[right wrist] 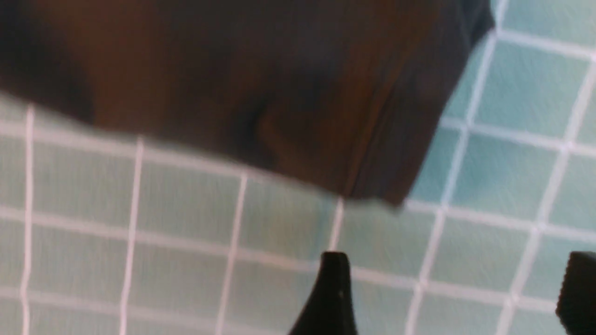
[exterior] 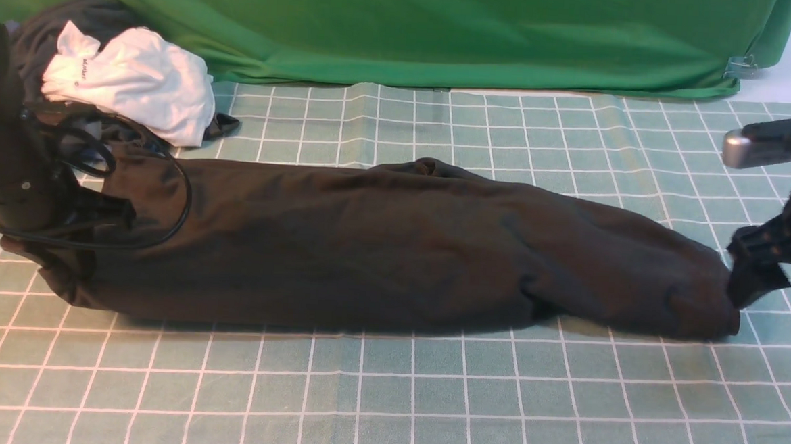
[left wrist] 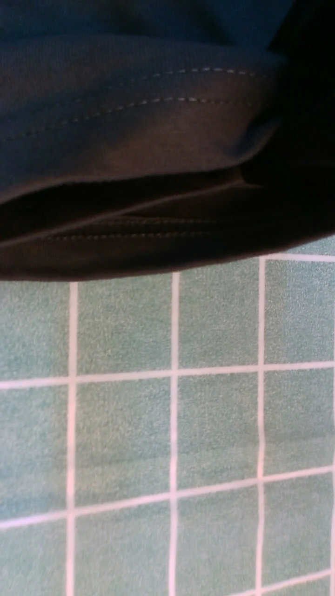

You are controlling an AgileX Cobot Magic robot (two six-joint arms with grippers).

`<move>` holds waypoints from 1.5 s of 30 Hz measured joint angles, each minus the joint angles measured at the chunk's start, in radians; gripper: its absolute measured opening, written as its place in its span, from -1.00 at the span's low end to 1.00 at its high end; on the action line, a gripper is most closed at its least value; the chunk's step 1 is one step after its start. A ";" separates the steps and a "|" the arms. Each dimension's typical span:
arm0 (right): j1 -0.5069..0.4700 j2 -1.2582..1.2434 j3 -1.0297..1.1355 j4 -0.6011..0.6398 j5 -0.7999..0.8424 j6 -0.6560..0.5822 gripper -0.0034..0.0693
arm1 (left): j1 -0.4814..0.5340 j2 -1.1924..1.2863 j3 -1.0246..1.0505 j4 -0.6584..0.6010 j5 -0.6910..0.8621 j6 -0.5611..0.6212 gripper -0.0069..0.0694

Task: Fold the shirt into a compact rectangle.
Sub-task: 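Pull the folded dark garment lengthwise by its ends to straighten it flat on the table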

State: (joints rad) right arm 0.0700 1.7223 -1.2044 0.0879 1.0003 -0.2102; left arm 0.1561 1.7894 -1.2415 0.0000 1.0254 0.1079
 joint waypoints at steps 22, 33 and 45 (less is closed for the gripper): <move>-0.056 0.154 -0.049 0.069 0.185 -0.139 -0.79 | 0.002 0.000 0.009 0.009 0.001 -0.023 -0.63; -0.061 0.133 -0.042 0.034 0.209 -0.082 -0.15 | 0.002 0.000 0.011 0.031 0.030 -0.108 -0.63; -0.057 0.036 -0.058 0.026 0.177 -0.030 0.45 | 0.002 0.000 -0.080 0.207 0.141 -0.236 0.30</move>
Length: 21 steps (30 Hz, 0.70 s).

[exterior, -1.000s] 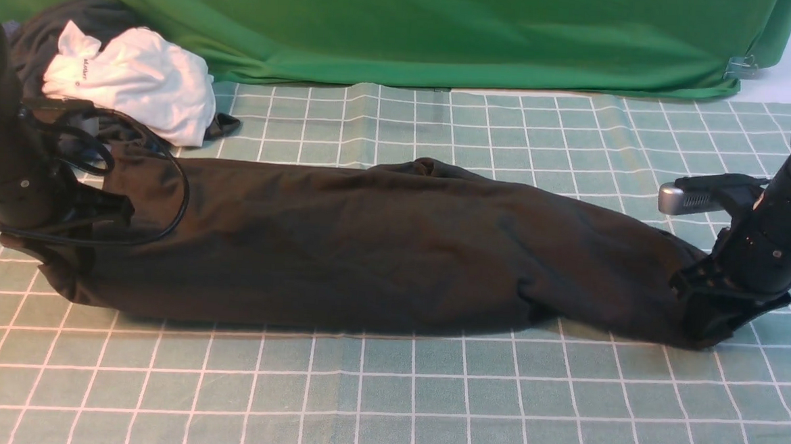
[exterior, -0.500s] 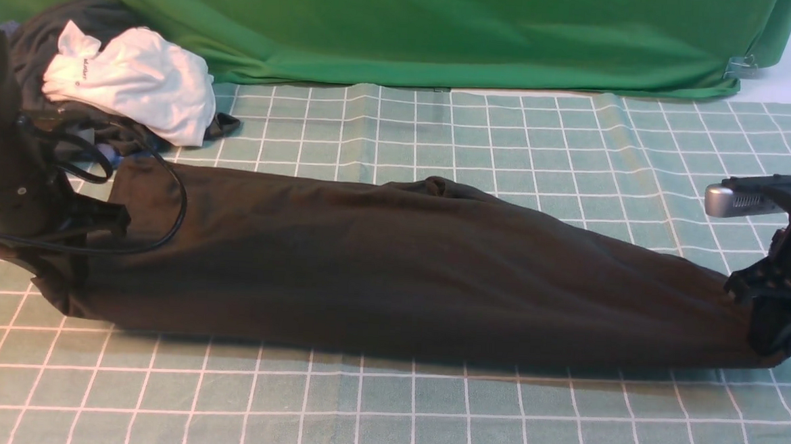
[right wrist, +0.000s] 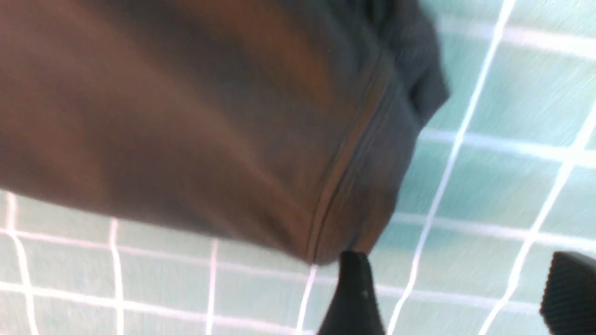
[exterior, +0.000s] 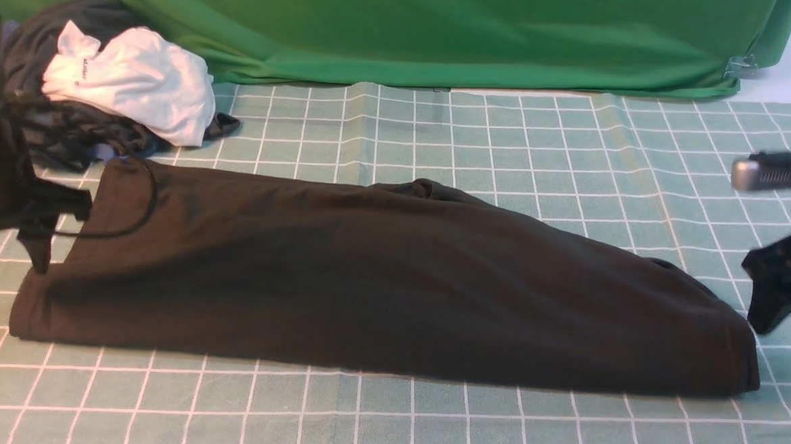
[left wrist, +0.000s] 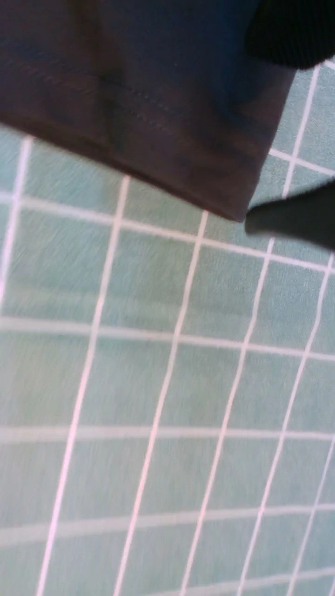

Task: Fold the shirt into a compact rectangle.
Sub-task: 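Pull the folded dark garment lengthwise by its ends to straighten it flat on the table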

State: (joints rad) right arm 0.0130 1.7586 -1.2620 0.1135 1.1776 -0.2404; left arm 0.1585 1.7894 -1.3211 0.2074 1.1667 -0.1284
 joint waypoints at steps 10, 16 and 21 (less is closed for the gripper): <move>0.095 0.104 -0.132 0.047 -0.182 -0.101 0.45 | -0.066 0.000 -0.111 -0.207 0.041 0.075 0.47; 0.152 0.240 -0.174 0.051 -0.201 -0.137 0.37 | -0.202 0.035 -0.111 -0.253 0.010 0.087 -0.23; 0.157 0.283 -0.175 0.056 -0.203 -0.139 -0.16 | -0.235 0.071 -0.101 -0.260 -0.010 0.090 -0.71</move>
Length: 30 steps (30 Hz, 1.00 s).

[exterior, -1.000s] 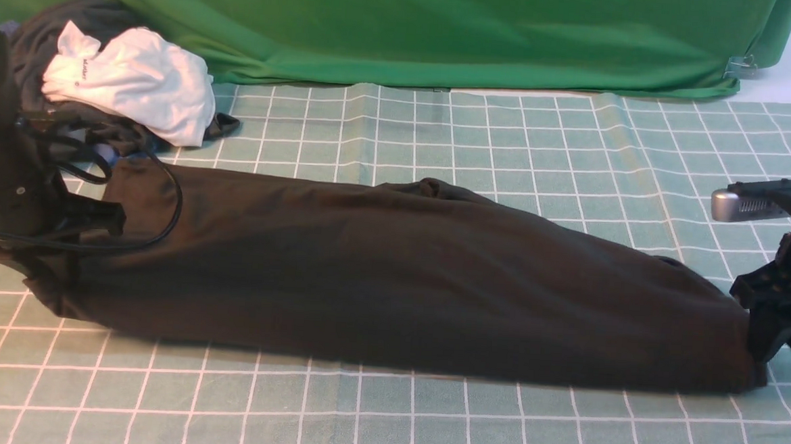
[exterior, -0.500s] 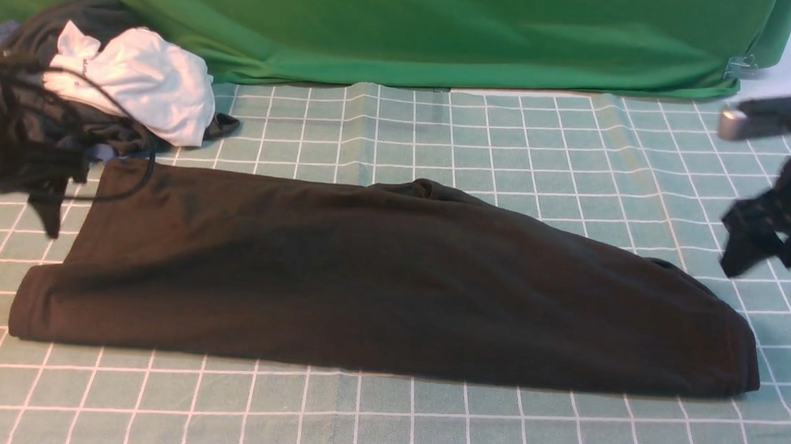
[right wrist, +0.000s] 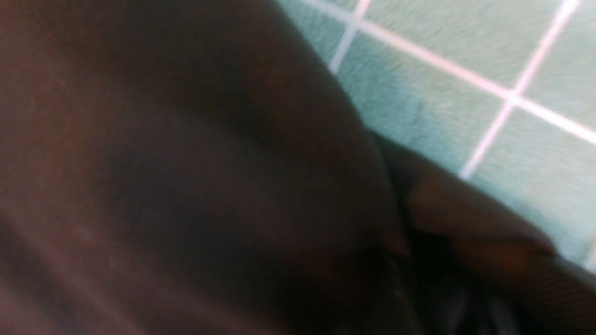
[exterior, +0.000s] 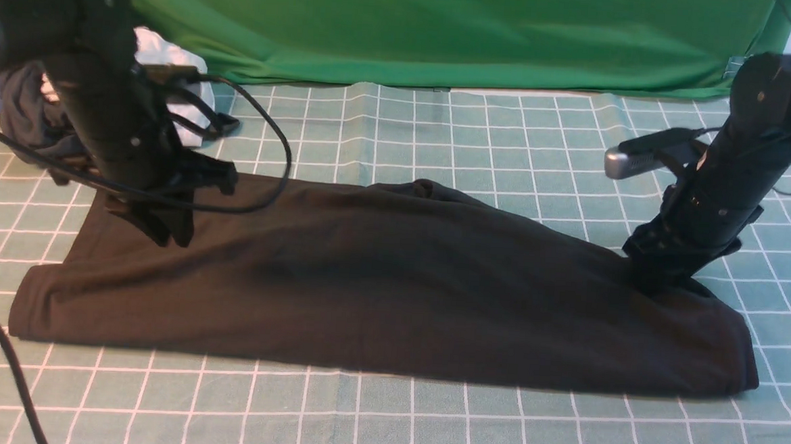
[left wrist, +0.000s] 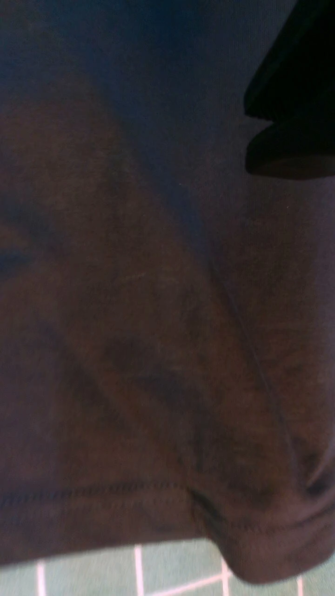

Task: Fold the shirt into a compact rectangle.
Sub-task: 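Pull the folded dark garment lengthwise by its ends to straighten it flat on the table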

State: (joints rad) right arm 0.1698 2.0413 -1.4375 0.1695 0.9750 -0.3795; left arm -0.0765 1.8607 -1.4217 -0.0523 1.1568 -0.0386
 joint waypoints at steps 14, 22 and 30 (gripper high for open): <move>-0.015 -0.044 -0.061 -0.022 0.050 -0.020 -0.87 | -0.002 0.015 0.003 0.002 -0.007 0.027 -0.80; -0.029 -0.045 -0.075 -0.020 0.162 -0.014 -0.73 | -0.002 0.015 0.003 -0.010 -0.004 0.039 -0.80; -0.008 -0.022 -0.075 -0.011 0.180 -0.048 -0.05 | -0.002 0.015 0.003 -0.035 -0.005 0.039 -0.80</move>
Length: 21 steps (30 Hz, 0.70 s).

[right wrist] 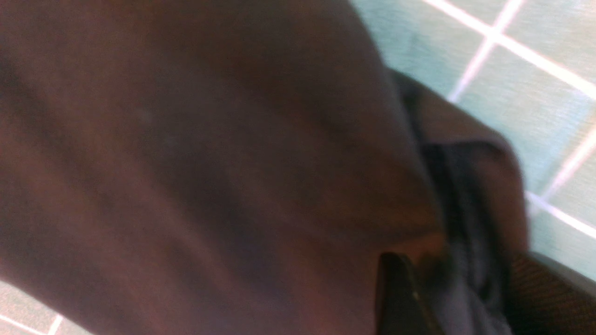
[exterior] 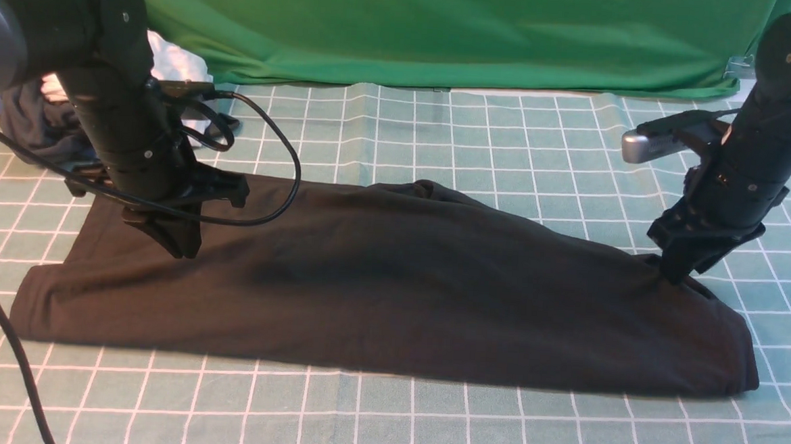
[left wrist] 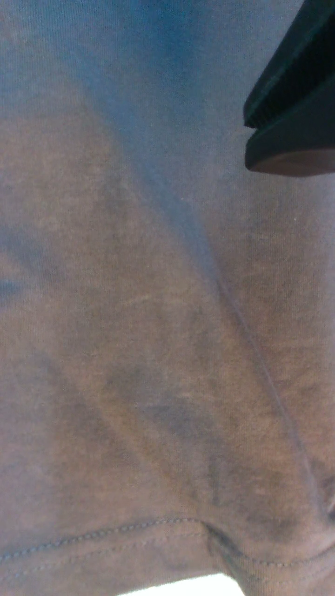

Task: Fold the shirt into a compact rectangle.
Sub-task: 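Pull the folded dark garment lengthwise by its ends to straighten it flat on the table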

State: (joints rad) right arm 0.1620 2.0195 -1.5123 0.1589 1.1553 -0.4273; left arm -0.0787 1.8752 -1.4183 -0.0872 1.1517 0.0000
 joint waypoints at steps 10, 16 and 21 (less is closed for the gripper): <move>0.017 0.060 0.000 0.006 0.000 -0.002 -0.76 | 0.000 0.000 0.000 -0.027 0.001 0.012 -0.80; 0.016 -0.014 0.000 -0.017 0.005 -0.001 -0.85 | 0.000 0.000 0.000 -0.038 0.001 0.024 -0.80; -0.012 -0.043 -0.001 -0.016 -0.005 0.000 -0.86 | 0.000 0.000 0.000 -0.044 0.002 0.034 -0.80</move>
State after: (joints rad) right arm 0.1501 1.9770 -1.5133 0.1429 1.1500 -0.4272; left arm -0.0787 1.8752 -1.4183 -0.1308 1.1533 0.0335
